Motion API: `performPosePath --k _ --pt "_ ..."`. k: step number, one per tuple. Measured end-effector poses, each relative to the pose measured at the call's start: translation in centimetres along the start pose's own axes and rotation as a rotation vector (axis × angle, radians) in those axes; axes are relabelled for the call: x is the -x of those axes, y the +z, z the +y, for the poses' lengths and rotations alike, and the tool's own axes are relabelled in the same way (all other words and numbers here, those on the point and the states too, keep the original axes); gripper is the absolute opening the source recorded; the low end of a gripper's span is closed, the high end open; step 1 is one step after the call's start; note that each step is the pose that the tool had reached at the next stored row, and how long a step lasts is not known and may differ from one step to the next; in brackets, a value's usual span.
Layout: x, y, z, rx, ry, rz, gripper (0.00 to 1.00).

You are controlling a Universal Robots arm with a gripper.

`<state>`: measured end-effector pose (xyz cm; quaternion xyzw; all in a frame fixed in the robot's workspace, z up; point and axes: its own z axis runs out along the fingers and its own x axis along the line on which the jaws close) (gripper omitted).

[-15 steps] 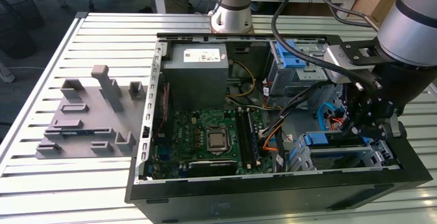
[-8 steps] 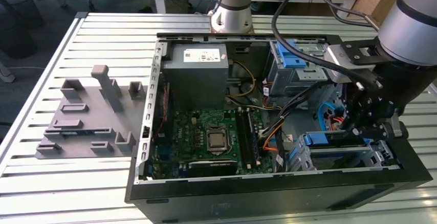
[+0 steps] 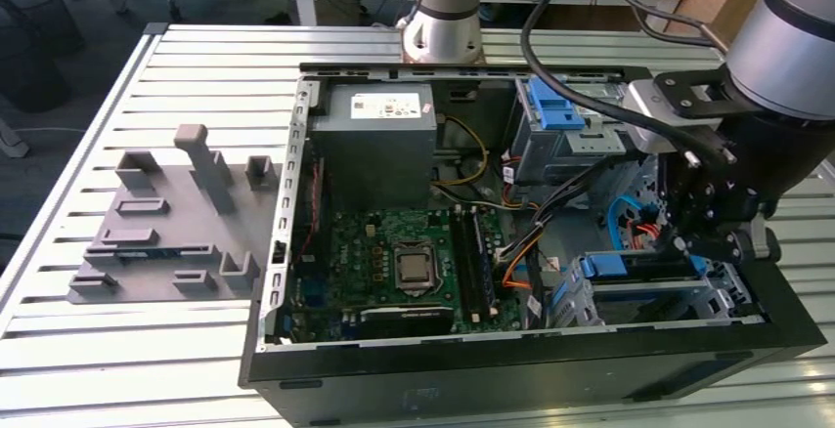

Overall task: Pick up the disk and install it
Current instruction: 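Insert the first disk wire, then insert the second disk wire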

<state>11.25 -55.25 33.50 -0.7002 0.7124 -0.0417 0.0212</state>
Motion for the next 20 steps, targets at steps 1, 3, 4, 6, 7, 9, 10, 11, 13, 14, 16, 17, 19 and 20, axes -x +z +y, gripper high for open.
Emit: performPosePath --k 1,3,4,6,7,9,10,11,13,14,16,17,19,20 --pt "0.0 -0.03 0.0 0.0 0.0 0.0001 0.11" --pt "-0.01 -0.1 -0.01 0.0 0.0 0.0004 0.11" --pt "0.0 -0.11 -0.01 0.0 0.0 0.0002 0.11" --pt "0.0 -0.12 -0.01 0.0 0.0 0.0002 0.11" --pt "0.0 -0.14 -0.01 0.0 0.0 0.0003 0.11" --pt "-0.01 -0.18 -0.02 0.0 0.0 0.0004 0.11" --pt "-0.01 -0.22 -0.02 0.0 0.0 0.0005 0.11" --pt "-0.01 -0.26 -0.02 0.0 0.0 0.0006 0.11" --pt "-0.01 -0.33 -0.03 0.0 0.0 0.0004 0.11" --pt "-0.01 -0.35 -0.03 0.0 0.0 0.0001 0.11" --pt "-0.02 -0.43 -0.04 0.0 0.0 0.0004 0.11" --pt "-0.02 -0.49 -0.04 0.0001 0.0 0.0006 0.11" --pt "-0.02 -0.63 -0.06 0.0 0.0 0.0005 0.11" --pt "-0.02 -0.7 -0.06 0.0 0.0 0.0004 0.11"
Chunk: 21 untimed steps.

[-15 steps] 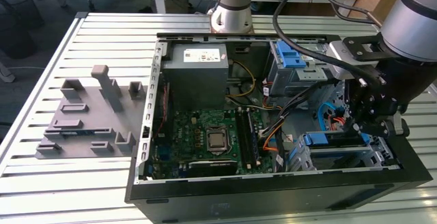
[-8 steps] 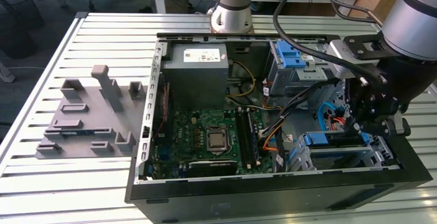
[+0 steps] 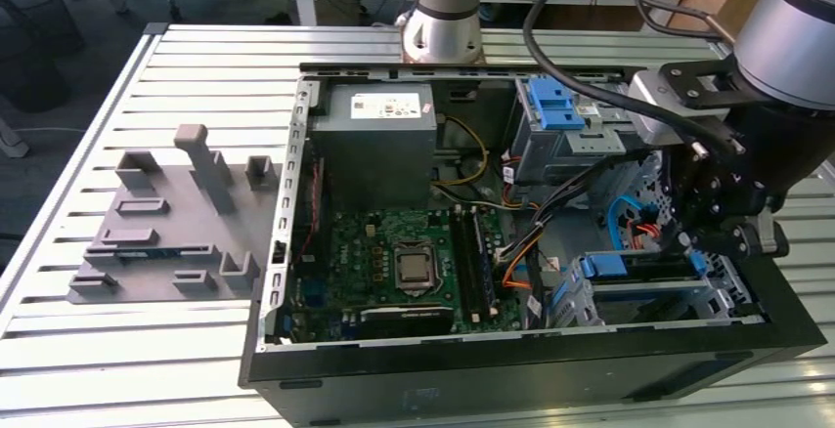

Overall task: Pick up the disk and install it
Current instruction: 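Insert the second disk wire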

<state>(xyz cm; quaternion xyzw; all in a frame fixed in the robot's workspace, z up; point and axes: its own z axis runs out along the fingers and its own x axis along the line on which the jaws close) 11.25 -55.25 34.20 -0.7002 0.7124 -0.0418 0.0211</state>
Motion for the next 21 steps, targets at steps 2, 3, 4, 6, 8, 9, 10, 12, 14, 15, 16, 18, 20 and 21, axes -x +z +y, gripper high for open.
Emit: performPosePath --k 2,3,4,6,8,9,10,12,14,15,16,18,20,21 --pt "0.0 -0.08 -0.01 0.0 0.0 -0.0003 0.11" --pt "0.0 -0.09 -0.01 0.0 0.0 -0.0004 0.11" --pt "0.0 -0.1 0.0 0.0 0.0 -0.0004 0.11" --pt "0.0 -0.12 0.06 0.0 0.0 0.0 0.11" --pt "-0.01 -0.13 0.17 -0.0003 0.0 0.0 0.11" --pt "-0.03 -0.14 0.28 -0.0006 0.0 -0.0002 0.11" --pt "-0.03 -0.15 0.39 -0.0007 0.0 -0.0005 0.11" --pt "-0.04 -0.18 0.71 -0.0013 0.0 -0.0011 0.11" --pt "-0.05 -0.19 0.83 -0.0014 0.0 -0.0013 0.11" --pt "-0.05 -0.23 0.9 -0.0014 0.0 -0.0015 0.11" --pt "-0.05 -0.33 0.91 -0.0014 0.0 -0.0013 0.11" --pt "-0.07 -0.77 0.9 -0.0014 0.0 -0.0016 0.11" --pt "-0.08 -1.21 0.9 -0.001 0.0 -0.0016 0.11" --pt "-0.09 -1.35 0.94 -0.001 0.0 -0.0016 0.11"
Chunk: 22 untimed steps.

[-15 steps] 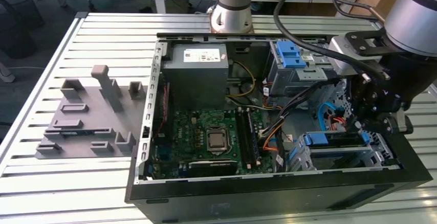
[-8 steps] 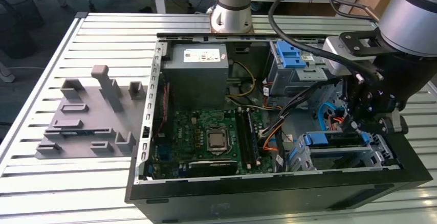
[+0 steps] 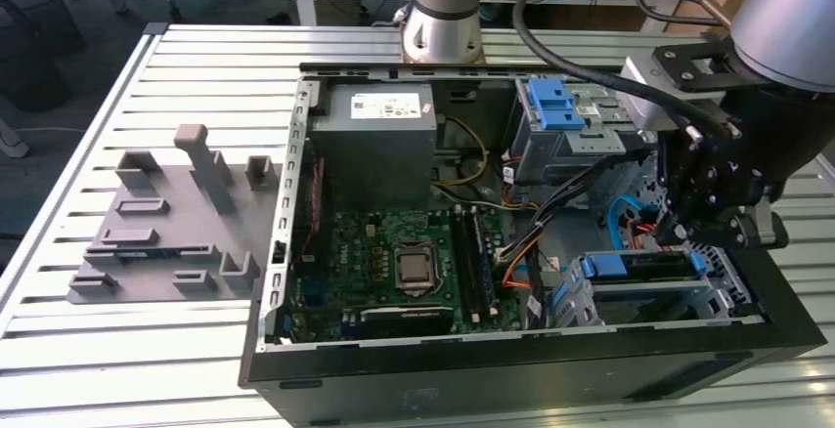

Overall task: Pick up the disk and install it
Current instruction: 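Insert the second disk wire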

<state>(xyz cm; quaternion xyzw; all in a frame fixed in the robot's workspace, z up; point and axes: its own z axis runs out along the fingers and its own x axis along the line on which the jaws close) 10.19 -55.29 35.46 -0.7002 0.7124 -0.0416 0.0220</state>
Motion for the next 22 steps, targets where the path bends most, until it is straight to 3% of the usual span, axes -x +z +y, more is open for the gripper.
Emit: performPosePath --k 8,13,16,20,22 --pt "-0.03 -0.37 1.27 0.0001 0.0 -0.0031 0.11" --pt "-0.04 -0.78 1.47 0.0032 0.0 -0.0035 0.11" --pt "-0.05 -0.98 1.45 0.0125 0.0 -0.0034 0.11" --pt "-0.04 -1.02 1.3 0.0405 -0.001 -0.0028 0.11" --pt "-0.04 -1.02 1.27 0.0452 -0.001 -0.0029 0.11"
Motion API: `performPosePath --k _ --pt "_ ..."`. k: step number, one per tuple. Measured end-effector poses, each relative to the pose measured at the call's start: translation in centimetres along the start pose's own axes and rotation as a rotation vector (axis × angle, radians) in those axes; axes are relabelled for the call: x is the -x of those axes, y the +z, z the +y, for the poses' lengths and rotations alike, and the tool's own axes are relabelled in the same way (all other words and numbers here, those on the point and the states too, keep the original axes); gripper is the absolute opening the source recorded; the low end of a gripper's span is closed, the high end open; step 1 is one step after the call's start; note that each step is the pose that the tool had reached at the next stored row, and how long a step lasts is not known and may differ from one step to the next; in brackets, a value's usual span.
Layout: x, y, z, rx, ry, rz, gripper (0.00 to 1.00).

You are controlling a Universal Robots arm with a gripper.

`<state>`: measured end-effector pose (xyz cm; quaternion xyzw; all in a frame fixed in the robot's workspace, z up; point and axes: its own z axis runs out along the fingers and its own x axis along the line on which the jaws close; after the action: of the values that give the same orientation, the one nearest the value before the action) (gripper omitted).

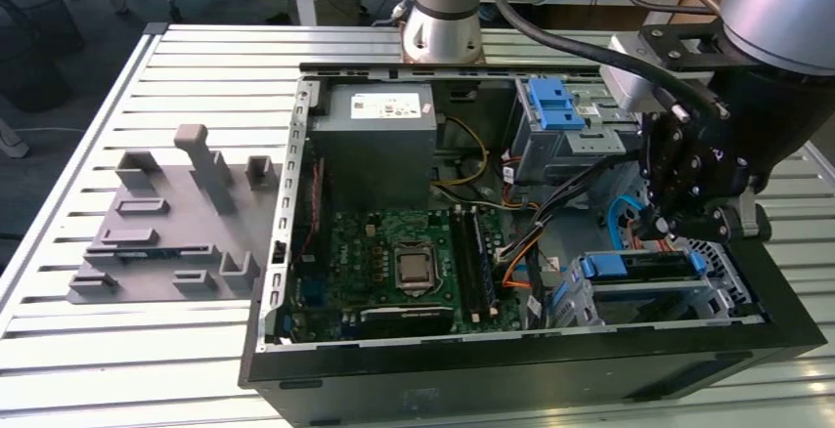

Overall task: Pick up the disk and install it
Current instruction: 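Insert the second disk wire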

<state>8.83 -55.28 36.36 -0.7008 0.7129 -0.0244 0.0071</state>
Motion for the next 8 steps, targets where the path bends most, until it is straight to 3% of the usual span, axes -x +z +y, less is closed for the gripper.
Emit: performPosePath --k 8 --pt "0.67 -0.08 -0.06 0.0016 0.0 0.0001 0.11"
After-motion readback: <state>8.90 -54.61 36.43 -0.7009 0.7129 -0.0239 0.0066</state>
